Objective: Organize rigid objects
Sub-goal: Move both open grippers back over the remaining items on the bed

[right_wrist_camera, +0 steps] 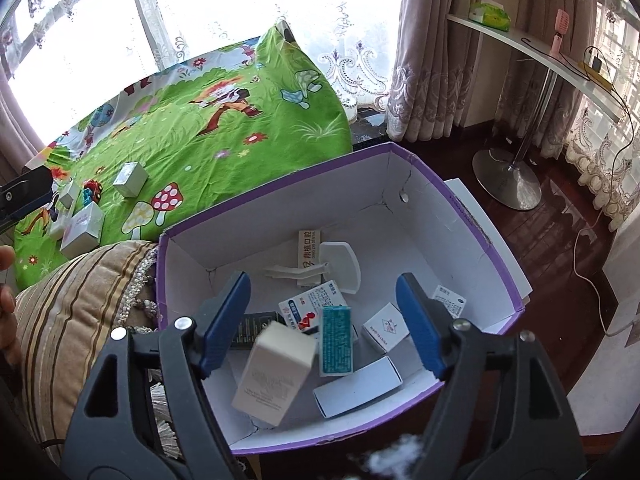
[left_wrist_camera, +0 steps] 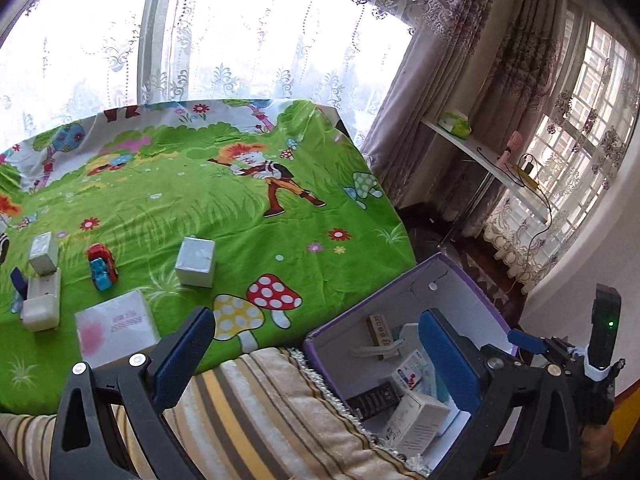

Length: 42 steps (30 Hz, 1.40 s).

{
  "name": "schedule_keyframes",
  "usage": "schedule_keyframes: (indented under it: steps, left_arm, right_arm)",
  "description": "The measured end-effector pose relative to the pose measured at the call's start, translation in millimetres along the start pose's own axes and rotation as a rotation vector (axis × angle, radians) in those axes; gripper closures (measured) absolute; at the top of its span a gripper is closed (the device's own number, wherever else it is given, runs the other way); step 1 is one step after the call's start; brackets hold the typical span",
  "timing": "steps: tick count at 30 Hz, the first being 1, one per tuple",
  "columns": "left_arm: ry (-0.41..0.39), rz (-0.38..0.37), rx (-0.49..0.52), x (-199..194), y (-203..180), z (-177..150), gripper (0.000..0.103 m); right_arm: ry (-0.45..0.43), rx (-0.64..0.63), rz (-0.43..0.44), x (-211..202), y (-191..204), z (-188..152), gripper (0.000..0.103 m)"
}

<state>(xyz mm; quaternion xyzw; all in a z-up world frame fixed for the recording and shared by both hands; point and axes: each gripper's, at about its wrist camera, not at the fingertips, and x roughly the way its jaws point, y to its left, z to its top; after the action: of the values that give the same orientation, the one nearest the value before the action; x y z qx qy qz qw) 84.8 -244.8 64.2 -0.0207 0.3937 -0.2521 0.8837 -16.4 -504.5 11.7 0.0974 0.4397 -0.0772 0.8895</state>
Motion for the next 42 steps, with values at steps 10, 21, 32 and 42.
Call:
schedule_keyframes:
  steps: [10, 21, 32, 42]
  left_arm:
    - [-0.045, 0.017, 0.0, -34.5, 48.3, -12.4, 0.001]
    - [-0.055, 0.11, -0.123, -75.2, 144.3, -41.1, 0.001]
    - [-0.061, 0.224, -0.208, -100.4, 215.3, -53.2, 0.001]
    - [-0.019, 0.282, -0.292, -91.5, 263.8, -40.3, 0.016]
  right_arm:
    - [-0.031, -0.062, 0.032, -7.0, 42.9, 11.9, 0.025]
    - [-0.003, -0.17, 0.137, -5.0, 105.3, 18.3, 0.025]
    - [0.036, -0.264, 0.175, 8.1, 162.3, 24.4, 0.025]
    - [0.053, -0.262, 0.201, 32.9, 200.3, 51.4, 0.025]
